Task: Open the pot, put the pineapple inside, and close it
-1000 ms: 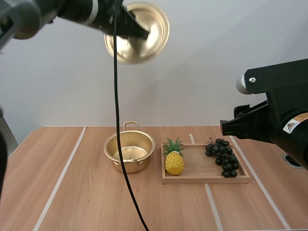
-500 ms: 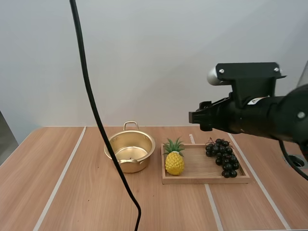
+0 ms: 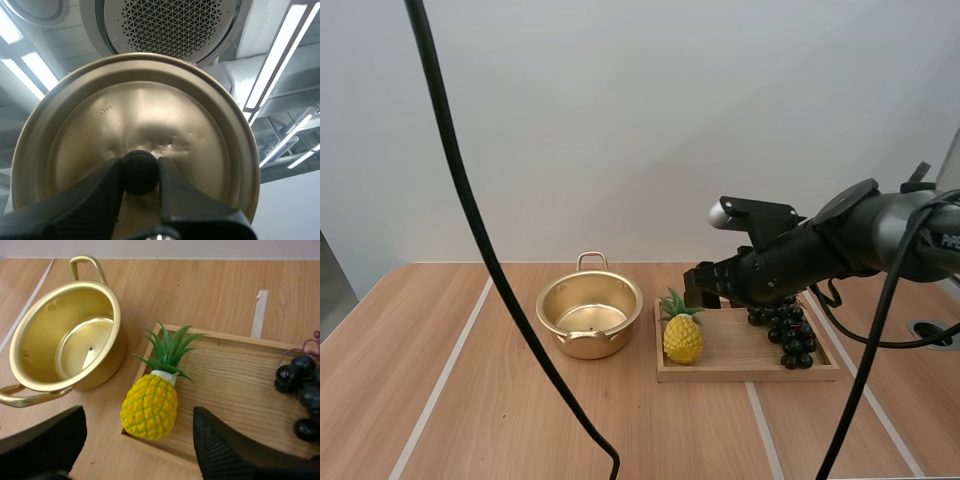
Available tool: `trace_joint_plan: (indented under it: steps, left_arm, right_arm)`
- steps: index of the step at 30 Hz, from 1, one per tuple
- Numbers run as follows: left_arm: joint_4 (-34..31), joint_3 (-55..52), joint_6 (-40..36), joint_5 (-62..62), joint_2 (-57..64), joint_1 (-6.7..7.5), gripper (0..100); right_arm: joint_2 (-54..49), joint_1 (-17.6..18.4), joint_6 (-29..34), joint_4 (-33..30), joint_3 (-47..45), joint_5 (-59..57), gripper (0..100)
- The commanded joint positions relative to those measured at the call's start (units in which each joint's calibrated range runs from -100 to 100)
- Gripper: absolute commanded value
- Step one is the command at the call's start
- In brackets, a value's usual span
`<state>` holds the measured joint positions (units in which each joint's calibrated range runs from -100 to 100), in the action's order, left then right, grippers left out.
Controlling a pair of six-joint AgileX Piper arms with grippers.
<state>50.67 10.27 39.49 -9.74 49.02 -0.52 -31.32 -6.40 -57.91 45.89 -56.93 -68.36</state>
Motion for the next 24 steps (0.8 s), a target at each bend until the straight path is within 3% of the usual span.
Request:
trace_joint_plan:
  steps: [1,12,20,24]
  left_arm:
    - [-0.82,0.2,-0.28,-0.43,0.08,0.11,0]
    - [-0.82,0.2,-0.28,0.0,0.08,0.11,0]
    - [-0.9,0.2,-0.28,2.1,0.37,0.11,0]
    - [-1.75,0.2,-0.28,1.94,0.79,0.11,0]
  right_arm:
    - [1.81,-0.19,-3.96,3.53,0.39,-0.77,100]
    - [7.45,2.31,-5.17,4.37,0.51,2.63,100]
    - [13.88,4.39,1.75,-2.45,5.26,3.12,100]
    - [16.14,4.39,2.04,-3.62,5.55,6.34,100]
